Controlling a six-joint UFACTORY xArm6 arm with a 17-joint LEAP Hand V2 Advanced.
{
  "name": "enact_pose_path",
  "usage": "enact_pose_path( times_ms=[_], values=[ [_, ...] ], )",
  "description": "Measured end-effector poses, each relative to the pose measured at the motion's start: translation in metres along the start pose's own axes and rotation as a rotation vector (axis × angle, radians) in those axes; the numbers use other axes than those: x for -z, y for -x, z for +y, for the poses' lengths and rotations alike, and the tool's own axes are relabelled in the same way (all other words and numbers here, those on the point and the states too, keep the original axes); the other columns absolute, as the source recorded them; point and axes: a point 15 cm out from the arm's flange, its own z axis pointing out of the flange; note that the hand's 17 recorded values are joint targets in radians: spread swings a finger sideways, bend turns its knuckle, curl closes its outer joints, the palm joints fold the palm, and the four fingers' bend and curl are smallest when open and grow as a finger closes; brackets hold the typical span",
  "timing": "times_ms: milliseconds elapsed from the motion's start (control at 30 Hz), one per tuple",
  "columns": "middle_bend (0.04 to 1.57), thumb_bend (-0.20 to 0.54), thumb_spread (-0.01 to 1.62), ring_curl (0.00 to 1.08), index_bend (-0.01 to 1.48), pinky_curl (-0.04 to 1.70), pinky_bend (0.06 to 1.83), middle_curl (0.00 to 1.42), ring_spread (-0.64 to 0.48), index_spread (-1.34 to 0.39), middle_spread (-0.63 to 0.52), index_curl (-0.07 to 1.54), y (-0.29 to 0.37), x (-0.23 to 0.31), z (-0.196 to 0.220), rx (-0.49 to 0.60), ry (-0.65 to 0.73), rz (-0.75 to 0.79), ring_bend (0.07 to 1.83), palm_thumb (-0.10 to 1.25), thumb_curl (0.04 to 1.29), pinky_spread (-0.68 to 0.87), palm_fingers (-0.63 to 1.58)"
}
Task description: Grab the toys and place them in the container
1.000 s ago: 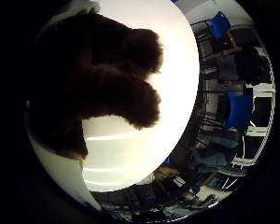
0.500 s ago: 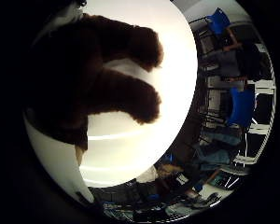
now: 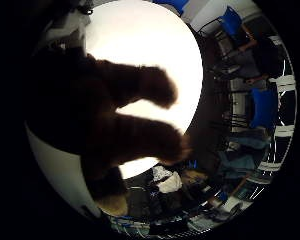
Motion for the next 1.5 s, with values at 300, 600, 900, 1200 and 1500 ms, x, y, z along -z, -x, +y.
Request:
enact_pose_path(
  times_ms=[300, 600, 900, 1200, 1500],
  values=[
    [1.38, -0.006, 1.13, 0.63, 1.07, 0.82, 1.29, 0.67, -0.18, -0.22, -0.11, 0.76, 0.063, 0.056, -0.027, 0.019, -0.076, 0.074, 1.46, 1.02, 0.57, -0.18, 1.15],
    [1.39, -0.012, 1.11, 0.63, 1.07, 0.92, 1.23, 0.66, -0.17, -0.22, -0.1, 0.77, 0.152, 0.073, -0.082, 0.073, -0.191, 0.005, 1.46, 1.05, 0.61, -0.19, 1.15],
    [1.39, -0.012, 1.1, 0.63, 1.07, 1.0, 1.18, 0.65, -0.17, -0.21, -0.1, 0.78, 0.24, 0.087, -0.145, 0.124, -0.332, -0.076, 1.46, 1.06, 0.65, -0.19, 1.15],
    [1.39, -0.011, 1.1, 0.63, 1.06, 1.06, 1.15, 0.65, -0.17, -0.21, -0.1, 0.79, 0.313, 0.071, -0.205, 0.169, -0.417, -0.126, 1.47, 1.05, 0.67, -0.2, 1.15],
    [1.39, -0.011, 1.1, 0.63, 1.05, 1.11, 1.12, 0.64, -0.17, -0.21, -0.1, 0.8, 0.356, 0.036, -0.252, 0.19, -0.456, -0.15, 1.47, 1.05, 0.69, -0.21, 1.15]
  ],
)
